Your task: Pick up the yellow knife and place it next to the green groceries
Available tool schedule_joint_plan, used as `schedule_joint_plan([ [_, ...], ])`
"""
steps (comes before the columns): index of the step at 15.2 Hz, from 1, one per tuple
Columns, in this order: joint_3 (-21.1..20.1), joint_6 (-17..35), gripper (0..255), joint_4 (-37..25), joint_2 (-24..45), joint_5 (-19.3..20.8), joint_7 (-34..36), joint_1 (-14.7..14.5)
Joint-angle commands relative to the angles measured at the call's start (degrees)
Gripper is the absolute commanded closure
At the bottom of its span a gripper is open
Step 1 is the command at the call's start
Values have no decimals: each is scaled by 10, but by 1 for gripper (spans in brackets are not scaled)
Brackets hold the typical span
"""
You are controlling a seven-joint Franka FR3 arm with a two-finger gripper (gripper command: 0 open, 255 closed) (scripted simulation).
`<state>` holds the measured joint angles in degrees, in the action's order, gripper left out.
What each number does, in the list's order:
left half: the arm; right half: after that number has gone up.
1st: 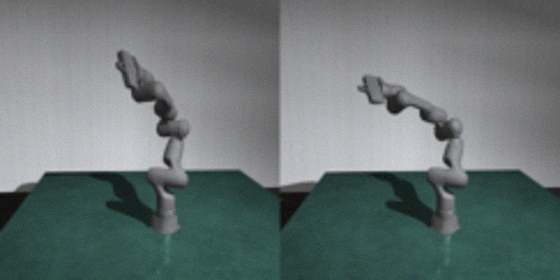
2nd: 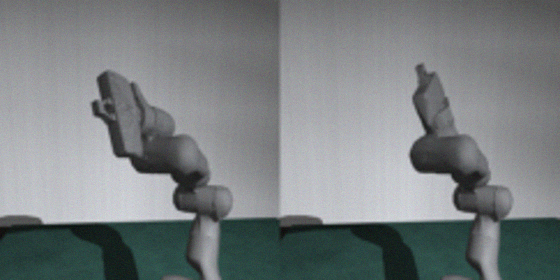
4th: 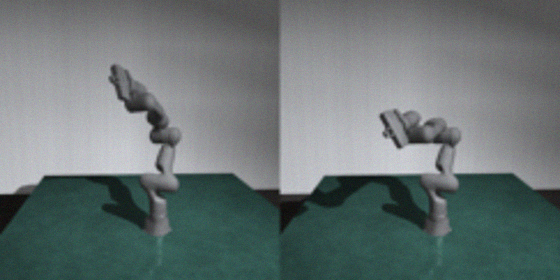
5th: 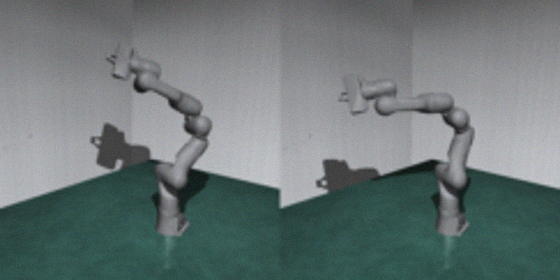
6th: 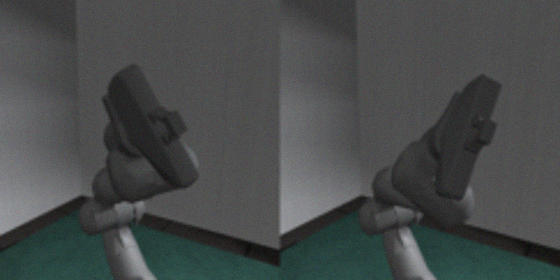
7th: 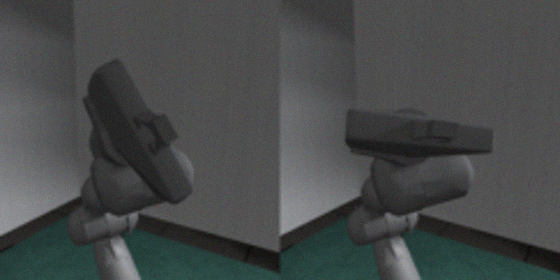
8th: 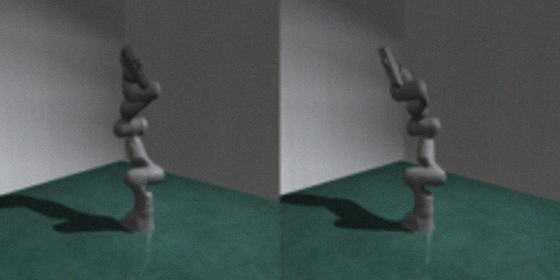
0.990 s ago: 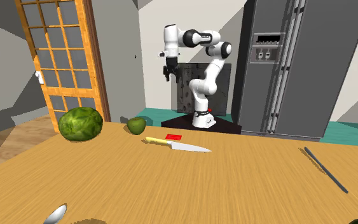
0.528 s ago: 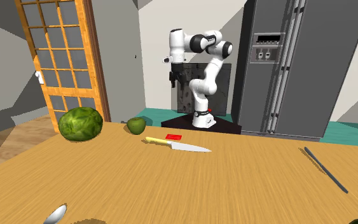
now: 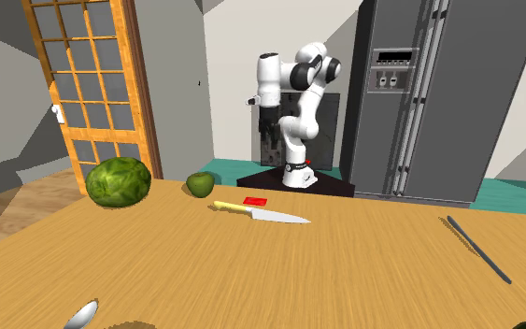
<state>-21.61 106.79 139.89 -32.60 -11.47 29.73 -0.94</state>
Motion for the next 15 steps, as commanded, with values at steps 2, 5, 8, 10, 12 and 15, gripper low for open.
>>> schedule_joint_plan([
  [2,-44,42,0,-26,60,-4,80,14],
  [5,-86,78,0,-59,123,7,162,29],
  [8,-125,109,0,-100,195,36,251,45],
  [10,-147,126,0,-132,248,66,314,54],
  [12,-163,139,0,-167,303,104,380,58],
  [15,-171,147,0,-227,389,169,478,48],
])
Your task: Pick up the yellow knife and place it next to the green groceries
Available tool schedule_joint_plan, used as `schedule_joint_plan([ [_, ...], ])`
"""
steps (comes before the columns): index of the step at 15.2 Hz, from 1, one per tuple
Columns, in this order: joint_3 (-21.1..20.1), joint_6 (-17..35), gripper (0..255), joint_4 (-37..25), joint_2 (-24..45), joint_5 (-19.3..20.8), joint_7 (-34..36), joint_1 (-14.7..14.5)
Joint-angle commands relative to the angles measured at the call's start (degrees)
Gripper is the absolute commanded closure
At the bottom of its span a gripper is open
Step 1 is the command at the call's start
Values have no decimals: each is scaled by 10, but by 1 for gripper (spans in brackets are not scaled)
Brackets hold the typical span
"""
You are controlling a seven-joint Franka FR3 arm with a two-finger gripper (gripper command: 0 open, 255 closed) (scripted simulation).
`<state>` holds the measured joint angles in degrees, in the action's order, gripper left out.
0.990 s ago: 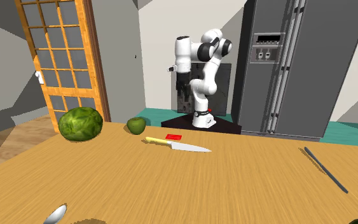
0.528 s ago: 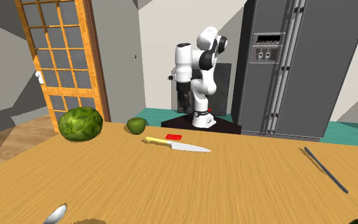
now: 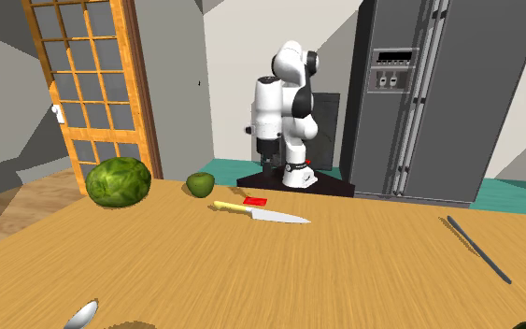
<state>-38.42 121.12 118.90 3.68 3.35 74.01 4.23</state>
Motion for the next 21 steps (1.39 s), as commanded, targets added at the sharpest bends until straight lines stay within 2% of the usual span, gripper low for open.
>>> schedule_joint_plan([
  [1,0,4,0,-40,55,42,66,-11],
  [5,26,-6,0,-137,161,112,171,-55],
  [7,38,-12,0,-172,194,129,199,-72],
  [14,51,33,0,-151,222,151,212,-80],
  [21,51,33,0,-151,222,151,212,-80],
])
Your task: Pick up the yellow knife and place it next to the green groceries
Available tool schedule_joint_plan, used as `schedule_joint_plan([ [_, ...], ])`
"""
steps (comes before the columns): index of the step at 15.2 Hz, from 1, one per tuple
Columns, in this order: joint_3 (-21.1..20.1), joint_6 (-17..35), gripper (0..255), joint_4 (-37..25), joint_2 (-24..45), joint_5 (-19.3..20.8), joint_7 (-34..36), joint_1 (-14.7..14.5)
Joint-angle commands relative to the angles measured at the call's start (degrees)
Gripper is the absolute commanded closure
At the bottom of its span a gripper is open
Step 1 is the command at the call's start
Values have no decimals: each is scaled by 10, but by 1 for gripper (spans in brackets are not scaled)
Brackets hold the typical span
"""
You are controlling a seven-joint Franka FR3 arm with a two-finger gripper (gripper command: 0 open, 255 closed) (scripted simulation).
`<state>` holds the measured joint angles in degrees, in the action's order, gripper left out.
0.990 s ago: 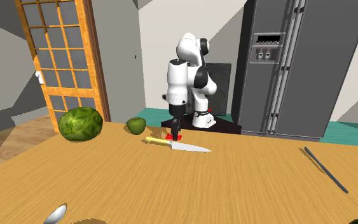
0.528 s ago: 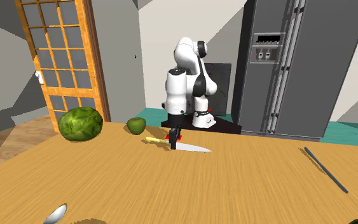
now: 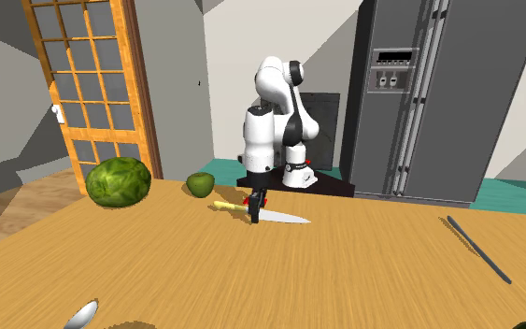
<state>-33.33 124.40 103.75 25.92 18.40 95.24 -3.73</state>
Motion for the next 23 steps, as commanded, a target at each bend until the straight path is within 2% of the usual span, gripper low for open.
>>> schedule_joint_plan([
  [1,0,0,0,0,0,0,0,0],
  [2,0,0,255,0,0,0,0,0],
  [11,0,0,255,0,0,0,0,0],
  [23,-17,-73,255,-37,-43,-33,-22,11],
])
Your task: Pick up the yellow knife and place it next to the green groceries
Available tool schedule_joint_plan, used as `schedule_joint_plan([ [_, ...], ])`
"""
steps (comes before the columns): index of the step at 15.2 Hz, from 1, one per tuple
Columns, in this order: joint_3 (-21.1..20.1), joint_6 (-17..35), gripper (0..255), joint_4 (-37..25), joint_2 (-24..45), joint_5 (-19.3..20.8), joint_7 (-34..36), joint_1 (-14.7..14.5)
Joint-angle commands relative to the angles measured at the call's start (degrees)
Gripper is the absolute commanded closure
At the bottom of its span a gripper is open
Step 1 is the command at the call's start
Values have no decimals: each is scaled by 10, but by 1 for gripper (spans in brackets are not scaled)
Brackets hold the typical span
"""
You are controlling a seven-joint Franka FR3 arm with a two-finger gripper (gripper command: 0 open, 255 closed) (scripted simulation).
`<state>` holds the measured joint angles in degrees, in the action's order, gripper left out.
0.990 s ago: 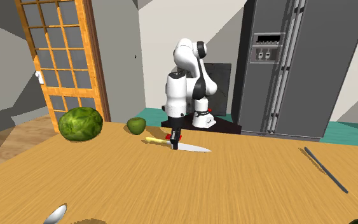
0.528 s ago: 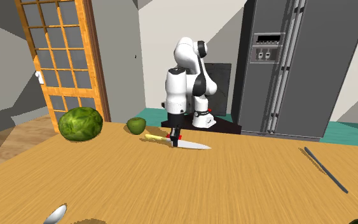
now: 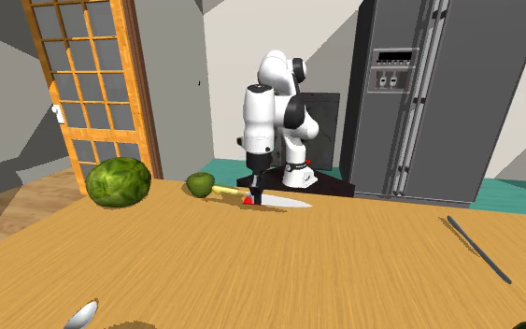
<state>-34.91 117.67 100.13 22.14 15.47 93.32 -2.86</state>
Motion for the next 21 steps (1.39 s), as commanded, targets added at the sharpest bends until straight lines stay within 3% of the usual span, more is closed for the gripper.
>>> schedule_joint_plan([
  [1,-3,-12,255,-5,-9,-6,-4,3],
  [21,-16,-151,255,-117,-43,-35,-26,3],
])
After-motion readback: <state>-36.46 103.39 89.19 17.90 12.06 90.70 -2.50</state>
